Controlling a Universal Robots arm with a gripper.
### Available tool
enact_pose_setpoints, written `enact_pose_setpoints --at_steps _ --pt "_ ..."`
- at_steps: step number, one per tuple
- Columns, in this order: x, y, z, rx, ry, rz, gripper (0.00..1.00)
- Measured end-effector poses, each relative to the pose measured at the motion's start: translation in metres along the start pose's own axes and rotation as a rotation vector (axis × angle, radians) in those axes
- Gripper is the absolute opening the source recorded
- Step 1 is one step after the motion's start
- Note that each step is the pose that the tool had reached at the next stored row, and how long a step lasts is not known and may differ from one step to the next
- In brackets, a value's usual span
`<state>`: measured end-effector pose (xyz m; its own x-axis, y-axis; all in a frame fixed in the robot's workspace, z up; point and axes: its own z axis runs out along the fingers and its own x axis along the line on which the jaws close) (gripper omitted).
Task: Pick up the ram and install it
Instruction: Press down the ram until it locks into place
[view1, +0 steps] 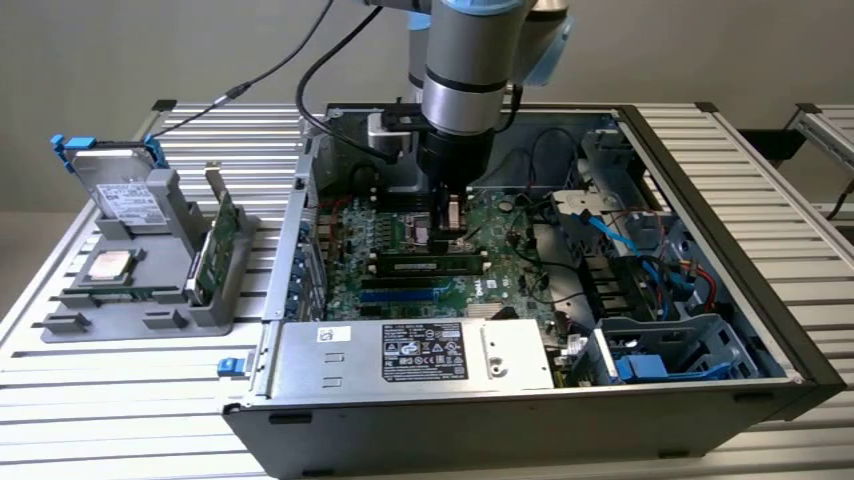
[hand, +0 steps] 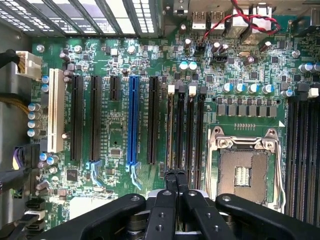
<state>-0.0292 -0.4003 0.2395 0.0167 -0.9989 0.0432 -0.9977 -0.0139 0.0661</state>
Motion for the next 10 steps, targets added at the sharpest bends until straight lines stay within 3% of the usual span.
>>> enact_pose_setpoints --at_steps 4,10 --pt "-0.0002 -0.0002 0.0041 0.0000 0.0008 0.000 0.10" --pt "-0.0005 -0.0005 0.0096 -0.0001 0.0067 0.001 0.10"
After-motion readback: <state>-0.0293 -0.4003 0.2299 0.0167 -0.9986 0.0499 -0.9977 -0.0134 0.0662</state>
